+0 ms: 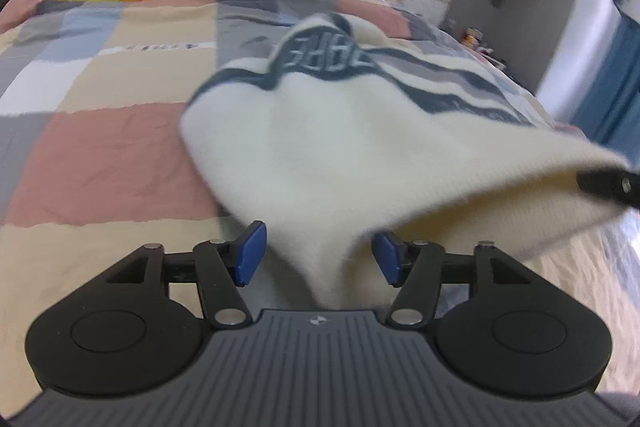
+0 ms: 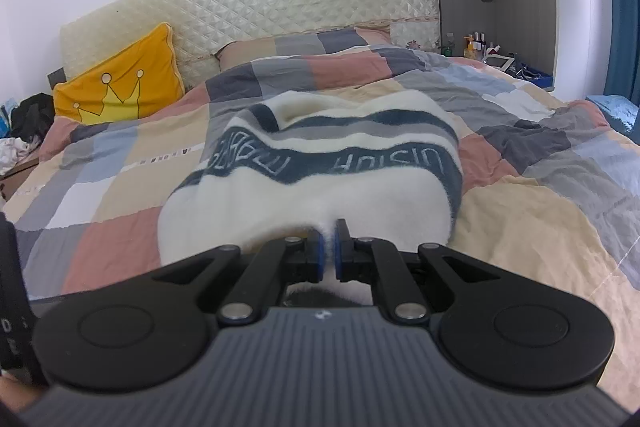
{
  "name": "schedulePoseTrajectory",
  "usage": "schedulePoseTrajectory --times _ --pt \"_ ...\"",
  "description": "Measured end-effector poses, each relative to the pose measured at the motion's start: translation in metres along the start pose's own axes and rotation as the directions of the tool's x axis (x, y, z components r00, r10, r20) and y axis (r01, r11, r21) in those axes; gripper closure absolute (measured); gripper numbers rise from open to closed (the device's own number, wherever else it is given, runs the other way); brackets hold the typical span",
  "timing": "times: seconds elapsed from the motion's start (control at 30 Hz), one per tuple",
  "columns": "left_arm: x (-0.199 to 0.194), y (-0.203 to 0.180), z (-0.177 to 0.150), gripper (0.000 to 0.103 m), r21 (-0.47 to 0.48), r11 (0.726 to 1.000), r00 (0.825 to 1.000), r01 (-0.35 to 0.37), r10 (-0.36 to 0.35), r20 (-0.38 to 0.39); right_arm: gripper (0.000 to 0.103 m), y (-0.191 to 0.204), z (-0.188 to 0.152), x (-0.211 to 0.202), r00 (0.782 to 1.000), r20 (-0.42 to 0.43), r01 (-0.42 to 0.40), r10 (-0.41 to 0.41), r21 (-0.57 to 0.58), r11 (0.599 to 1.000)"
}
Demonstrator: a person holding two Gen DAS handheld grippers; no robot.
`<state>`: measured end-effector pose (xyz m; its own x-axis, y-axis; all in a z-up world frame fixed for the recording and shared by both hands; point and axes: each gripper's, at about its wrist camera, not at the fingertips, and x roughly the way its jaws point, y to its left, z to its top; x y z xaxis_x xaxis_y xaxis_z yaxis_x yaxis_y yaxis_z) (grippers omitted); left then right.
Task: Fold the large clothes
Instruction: 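Close the right tool on the sweater edge while the left tool holds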
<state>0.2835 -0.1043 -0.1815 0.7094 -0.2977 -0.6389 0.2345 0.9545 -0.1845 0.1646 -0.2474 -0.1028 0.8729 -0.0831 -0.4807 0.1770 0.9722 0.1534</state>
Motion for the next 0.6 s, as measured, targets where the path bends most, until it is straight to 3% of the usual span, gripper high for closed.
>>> schedulePoseTrajectory --times 0.1,0.17,0.23,0.33,0.43,0.6 --pt "0.008 -0.005 -0.005 0.034 0.030 0.998 0.998 -0.056 0.055 0.019 0.095 0.000 0.000 0.000 1.000 0.001 0.002 -0.002 0.001 1.000" --pt "0.013 0.002 -0.007 0.034 -0.021 0.990 0.989 -0.143 0.144 0.039 0.095 0.000 0.000 0.001 1.000 0.001 0.003 -0.003 0.002 1.000" --pt "0.017 0.014 -0.007 0.033 -0.082 0.983 0.984 -0.167 0.172 0.053 0.095 0.000 0.001 0.001 1.000 -0.001 0.008 -0.008 0.009 1.000" --pt "0.017 0.022 -0.005 0.035 -0.112 0.980 0.982 -0.164 0.173 0.076 0.095 0.001 0.001 0.001 1.000 -0.006 0.005 -0.005 0.008 1.000" --pt "0.022 0.025 -0.004 0.046 -0.106 0.986 0.988 -0.127 0.135 0.075 0.095 0.001 0.003 0.003 1.000 -0.013 0.007 -0.007 0.006 1.000" --pt "0.043 0.046 -0.011 0.062 -0.243 0.966 0.995 -0.093 0.099 0.015 0.095 0.002 0.003 0.005 1.000 -0.027 0.005 -0.005 0.000 1.000"
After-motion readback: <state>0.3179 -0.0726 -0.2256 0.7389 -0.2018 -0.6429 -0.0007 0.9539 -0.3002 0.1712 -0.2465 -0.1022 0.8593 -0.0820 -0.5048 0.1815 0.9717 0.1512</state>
